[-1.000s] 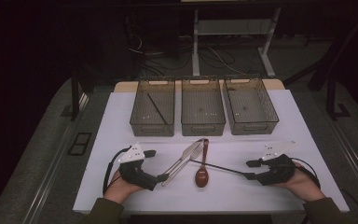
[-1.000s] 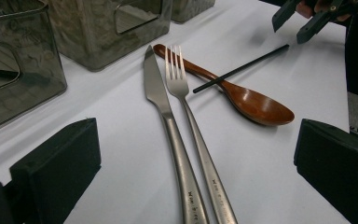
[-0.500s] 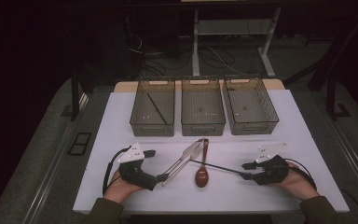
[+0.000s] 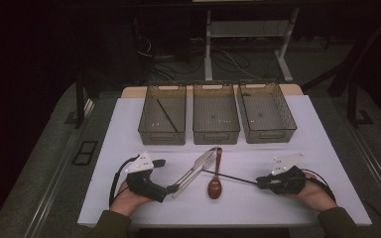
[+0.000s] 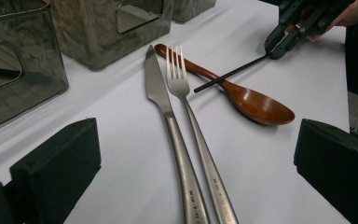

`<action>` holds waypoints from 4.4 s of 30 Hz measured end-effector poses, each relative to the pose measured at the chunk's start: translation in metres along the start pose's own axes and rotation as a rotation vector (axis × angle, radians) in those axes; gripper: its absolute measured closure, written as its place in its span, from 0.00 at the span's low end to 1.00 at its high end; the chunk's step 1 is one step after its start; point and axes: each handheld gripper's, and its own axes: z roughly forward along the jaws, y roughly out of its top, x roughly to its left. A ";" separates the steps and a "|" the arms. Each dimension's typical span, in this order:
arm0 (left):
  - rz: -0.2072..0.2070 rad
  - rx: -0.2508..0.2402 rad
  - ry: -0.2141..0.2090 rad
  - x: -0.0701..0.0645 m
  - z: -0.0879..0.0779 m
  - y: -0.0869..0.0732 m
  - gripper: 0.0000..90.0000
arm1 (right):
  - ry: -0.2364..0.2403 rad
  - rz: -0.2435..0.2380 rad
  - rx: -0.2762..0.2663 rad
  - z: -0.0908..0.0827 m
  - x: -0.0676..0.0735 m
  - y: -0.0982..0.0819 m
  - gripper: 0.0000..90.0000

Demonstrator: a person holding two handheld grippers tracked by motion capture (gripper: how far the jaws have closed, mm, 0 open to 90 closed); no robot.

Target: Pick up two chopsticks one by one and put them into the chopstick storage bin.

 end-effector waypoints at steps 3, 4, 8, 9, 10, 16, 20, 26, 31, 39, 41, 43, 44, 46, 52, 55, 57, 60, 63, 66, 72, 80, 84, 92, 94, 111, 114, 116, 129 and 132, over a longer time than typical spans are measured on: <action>-0.002 -0.001 0.000 0.000 0.000 0.000 0.00 | 0.002 -0.012 -0.007 0.000 0.001 0.000 0.92; -0.002 0.000 0.001 0.000 0.000 0.000 0.00 | 0.001 -0.015 -0.006 0.000 0.002 0.000 0.93; -0.002 0.000 -0.001 0.000 0.000 0.000 0.00 | 0.007 -0.004 0.001 -0.001 0.002 0.000 0.94; -0.001 0.000 -0.001 0.000 0.000 0.000 0.00 | 0.013 0.010 0.002 -0.001 0.001 -0.001 0.94; -0.001 -0.001 -0.001 0.000 0.000 0.000 0.00 | 0.014 0.014 0.001 -0.002 0.001 -0.001 0.94; -0.003 -0.003 0.002 0.000 0.000 0.000 0.00 | 0.041 0.050 -0.047 -0.007 -0.001 0.000 0.94; -0.001 -0.007 0.002 0.000 -0.001 0.000 0.00 | 0.048 0.069 -0.083 -0.012 -0.003 0.001 0.94; 0.003 0.001 0.001 0.001 0.000 0.000 0.00 | 0.049 0.082 -0.118 -0.019 -0.003 0.003 0.94; 0.003 0.004 0.003 0.001 0.000 0.000 0.00 | 0.039 0.106 -0.141 -0.023 -0.004 0.008 0.94; 0.004 0.002 0.003 0.001 0.000 0.000 0.00 | 0.032 0.142 -0.175 -0.028 -0.006 0.017 0.94; 0.004 0.005 0.002 0.002 0.000 0.000 0.00 | 0.029 0.152 -0.189 -0.029 -0.006 0.021 0.94; 0.005 0.003 0.002 0.002 0.000 0.000 0.00 | 0.021 0.150 -0.197 -0.030 -0.007 0.026 0.94; 0.002 0.000 0.003 0.002 0.000 0.000 0.00 | 0.017 0.156 -0.200 -0.030 -0.008 0.028 0.94; 0.004 0.001 0.003 0.001 0.000 0.000 0.00 | 0.005 0.165 -0.206 -0.030 -0.010 0.033 0.94; 0.002 -0.002 0.002 0.000 0.000 0.001 0.00 | -0.018 0.180 -0.199 -0.027 -0.014 0.048 0.94; 0.002 -0.003 0.003 0.001 0.000 0.001 0.00 | -0.028 0.186 -0.192 -0.024 -0.015 0.056 0.94; 0.003 -0.002 0.003 0.001 0.000 0.001 0.00 | -0.033 0.190 -0.191 -0.022 -0.016 0.062 0.94; 0.002 -0.003 0.001 0.000 0.001 0.001 0.00 | -0.044 0.201 -0.190 -0.019 -0.016 0.070 0.94; 0.002 -0.004 0.001 0.000 0.001 0.001 0.00 | -0.058 0.207 -0.183 -0.016 -0.017 0.081 0.94; 0.004 -0.006 0.000 0.000 0.001 0.001 0.00 | -0.067 0.214 -0.178 -0.013 -0.017 0.091 0.94; 0.001 -0.008 0.003 0.000 0.001 0.001 0.00 | -0.087 0.223 -0.174 -0.006 -0.019 0.110 0.94; -0.001 -0.014 0.002 0.000 0.000 0.001 0.00 | -0.090 0.231 -0.181 0.006 -0.023 0.137 0.94; 0.002 -0.016 0.003 0.001 0.000 0.001 0.00 | -0.099 0.237 -0.166 0.012 -0.026 0.152 0.94; -0.002 -0.015 0.003 0.000 0.001 0.001 0.00 | -0.114 0.241 -0.138 0.025 -0.036 0.182 0.94; 0.001 -0.014 0.002 0.001 0.001 0.001 0.00 | -0.117 0.243 -0.128 0.029 -0.040 0.189 0.94; 0.007 -0.027 -0.002 0.000 0.000 0.002 0.00 | -0.149 0.303 -0.045 0.080 -0.068 0.244 0.94; 0.003 -0.035 -0.002 0.000 -0.001 0.002 0.00 | -0.149 0.316 -0.035 0.091 -0.071 0.254 0.94; 0.005 -0.037 -0.002 0.000 -0.001 0.002 0.00 | -0.152 0.325 -0.034 0.097 -0.072 0.260 0.94; 0.006 -0.045 -0.012 0.000 0.000 0.003 0.00 | -0.168 0.357 0.016 0.138 -0.074 0.288 0.93; 0.006 -0.046 -0.014 -0.001 -0.001 0.003 0.00 | -0.171 0.346 0.012 0.144 -0.072 0.289 0.92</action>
